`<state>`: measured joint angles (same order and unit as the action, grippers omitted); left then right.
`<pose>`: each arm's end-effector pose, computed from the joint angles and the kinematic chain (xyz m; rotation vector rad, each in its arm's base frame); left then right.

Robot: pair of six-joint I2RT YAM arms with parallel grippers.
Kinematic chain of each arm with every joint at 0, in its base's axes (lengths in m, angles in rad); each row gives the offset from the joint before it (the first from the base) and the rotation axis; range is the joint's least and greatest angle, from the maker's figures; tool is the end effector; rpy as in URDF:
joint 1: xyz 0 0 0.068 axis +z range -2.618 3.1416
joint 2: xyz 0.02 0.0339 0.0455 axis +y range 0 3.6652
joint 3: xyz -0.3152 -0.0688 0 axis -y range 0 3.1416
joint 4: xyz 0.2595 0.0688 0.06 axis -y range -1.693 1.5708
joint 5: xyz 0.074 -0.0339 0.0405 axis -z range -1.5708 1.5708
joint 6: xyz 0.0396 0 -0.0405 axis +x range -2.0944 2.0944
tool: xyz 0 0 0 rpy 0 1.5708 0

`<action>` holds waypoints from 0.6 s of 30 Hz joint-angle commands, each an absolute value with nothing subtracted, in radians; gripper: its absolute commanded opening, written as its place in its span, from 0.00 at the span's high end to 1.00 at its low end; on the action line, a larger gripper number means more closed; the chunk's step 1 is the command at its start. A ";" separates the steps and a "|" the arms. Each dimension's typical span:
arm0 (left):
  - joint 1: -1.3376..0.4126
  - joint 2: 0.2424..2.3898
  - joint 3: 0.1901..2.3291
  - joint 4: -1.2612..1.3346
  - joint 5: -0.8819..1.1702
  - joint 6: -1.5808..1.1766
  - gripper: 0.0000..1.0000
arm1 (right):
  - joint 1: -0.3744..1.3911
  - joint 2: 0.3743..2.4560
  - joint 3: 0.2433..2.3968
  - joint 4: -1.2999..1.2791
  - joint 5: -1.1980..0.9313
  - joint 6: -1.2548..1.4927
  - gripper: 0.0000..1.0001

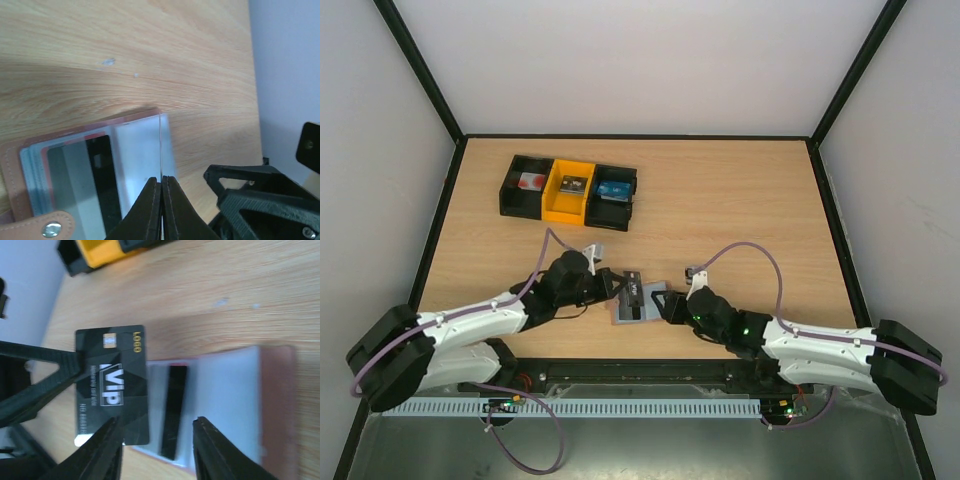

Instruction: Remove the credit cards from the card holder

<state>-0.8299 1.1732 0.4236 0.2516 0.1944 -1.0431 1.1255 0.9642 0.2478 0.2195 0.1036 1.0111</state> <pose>0.1482 -0.1733 0.2173 -0.1145 2.3496 -1.2604 0.0791 0.1563 0.1933 -0.0605 2.2953 1.1400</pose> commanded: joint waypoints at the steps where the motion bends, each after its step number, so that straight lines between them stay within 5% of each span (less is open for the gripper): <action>1: -0.823 1.083 0.439 0.253 0.228 -1.037 0.97 | 1.124 0.906 0.234 0.349 0.002 1.053 0.57; 10: -0.824 0.912 0.397 0.341 0.278 -1.094 0.97 | 1.123 0.819 0.173 0.488 -0.029 1.171 0.34; 18: -0.824 0.857 0.354 0.441 0.305 -1.138 0.97 | 1.123 0.822 0.147 0.641 -0.084 1.196 0.43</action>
